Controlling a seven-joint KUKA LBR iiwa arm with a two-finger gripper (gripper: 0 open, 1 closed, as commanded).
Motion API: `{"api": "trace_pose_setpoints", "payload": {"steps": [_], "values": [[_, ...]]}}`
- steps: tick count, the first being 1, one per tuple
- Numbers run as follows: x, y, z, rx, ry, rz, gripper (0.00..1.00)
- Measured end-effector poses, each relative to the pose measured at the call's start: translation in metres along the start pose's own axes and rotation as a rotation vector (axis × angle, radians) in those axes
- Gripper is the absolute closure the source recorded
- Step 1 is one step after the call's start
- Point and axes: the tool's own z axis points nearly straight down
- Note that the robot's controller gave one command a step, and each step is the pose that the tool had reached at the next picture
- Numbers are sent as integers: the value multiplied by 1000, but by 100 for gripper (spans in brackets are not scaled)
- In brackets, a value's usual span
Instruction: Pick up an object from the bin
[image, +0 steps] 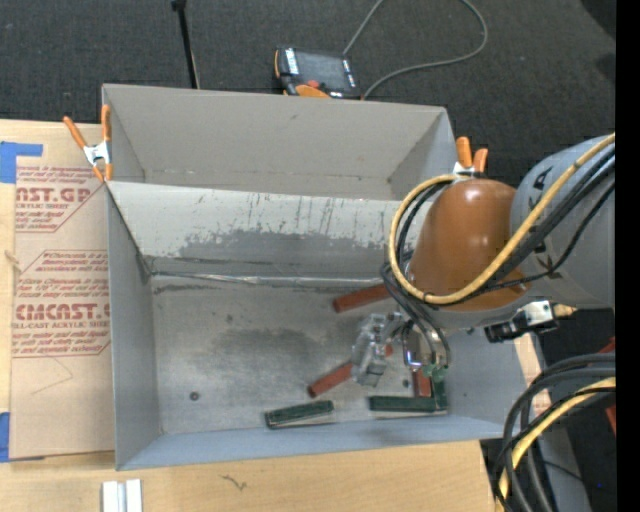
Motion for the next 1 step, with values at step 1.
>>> {"api": "trace_pose_setpoints", "payload": {"steps": [1], "values": [[-3,-3,-3,1,-8,4,0]]}}
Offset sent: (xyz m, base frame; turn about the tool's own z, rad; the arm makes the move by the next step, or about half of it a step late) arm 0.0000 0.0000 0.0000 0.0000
